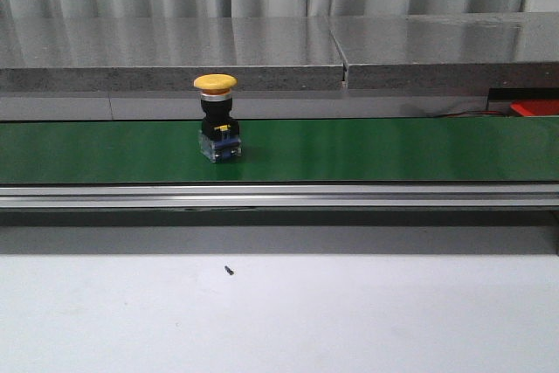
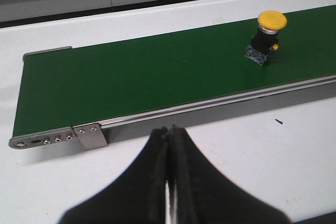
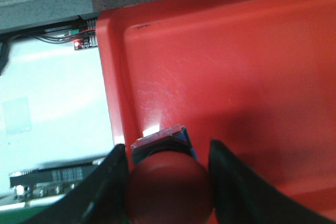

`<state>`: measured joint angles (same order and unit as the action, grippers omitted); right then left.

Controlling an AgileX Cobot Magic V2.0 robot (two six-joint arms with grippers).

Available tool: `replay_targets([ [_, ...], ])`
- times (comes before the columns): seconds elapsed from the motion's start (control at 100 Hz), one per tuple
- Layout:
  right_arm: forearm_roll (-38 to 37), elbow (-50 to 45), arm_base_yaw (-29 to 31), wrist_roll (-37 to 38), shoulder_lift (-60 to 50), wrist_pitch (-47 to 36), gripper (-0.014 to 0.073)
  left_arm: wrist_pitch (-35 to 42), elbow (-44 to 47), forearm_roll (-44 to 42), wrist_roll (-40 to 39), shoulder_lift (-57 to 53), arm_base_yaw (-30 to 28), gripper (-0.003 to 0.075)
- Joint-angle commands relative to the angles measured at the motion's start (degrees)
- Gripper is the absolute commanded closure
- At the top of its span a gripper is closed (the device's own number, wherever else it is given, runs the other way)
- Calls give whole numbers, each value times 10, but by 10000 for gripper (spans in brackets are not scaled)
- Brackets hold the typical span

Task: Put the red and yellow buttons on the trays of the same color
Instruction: 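Carry the red button into the red tray and open the right gripper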

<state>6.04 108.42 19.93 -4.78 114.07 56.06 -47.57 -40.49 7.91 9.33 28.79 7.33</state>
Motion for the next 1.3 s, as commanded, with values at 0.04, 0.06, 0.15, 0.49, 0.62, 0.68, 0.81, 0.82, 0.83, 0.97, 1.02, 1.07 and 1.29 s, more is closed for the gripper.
replay_targets([
  [0.04, 6, 38, 2, -1, 5, -10, 448, 44, -15, 10, -4, 2, 4, 739],
  [0.06, 6, 38, 2, -1, 11, -10, 448, 44, -15, 10, -4, 2, 4, 739],
  [0.15, 12, 39, 2, -1, 33, -11, 448, 44, -15, 10, -4, 2, 4, 739],
  [0.49, 32, 39, 1, -1, 85, -22, 445, 44, -15, 10, -4, 2, 4, 739],
  [0.62, 39, 39, 1, -1, 92, -16, 323, 44, -15, 10, -4, 2, 4, 739],
  [0.68, 41, 39, 1, -1, 92, -17, 205, 44, -15, 10, -4, 2, 4, 739],
  [0.81, 41, 39, 1, -1, 86, -32, 29, 44, -15, 10, -4, 2, 4, 739],
  [0.82, 41, 39, 1, -1, 85, -33, 21, 44, -15, 10, -4, 2, 4, 739],
  [0.83, 41, 39, 1, -1, 85, -33, 18, 44, -15, 10, -4, 2, 4, 739],
  [0.97, 40, 39, 1, -9, 64, -42, 11, 44, -15, 10, -4, 2, 4, 739],
  [1.02, 41, 38, 1, -17, 52, -44, 11, 44, -15, 10, -4, 2, 4, 739],
  [1.07, 41, 38, 1, -22, 40, -44, 11, 44, -15, 10, -4, 2, 4, 739],
  [1.29, 41, -8, -14, -39, -45, -73, 11, 44, -15, 10, -4, 2, 4, 739],
])
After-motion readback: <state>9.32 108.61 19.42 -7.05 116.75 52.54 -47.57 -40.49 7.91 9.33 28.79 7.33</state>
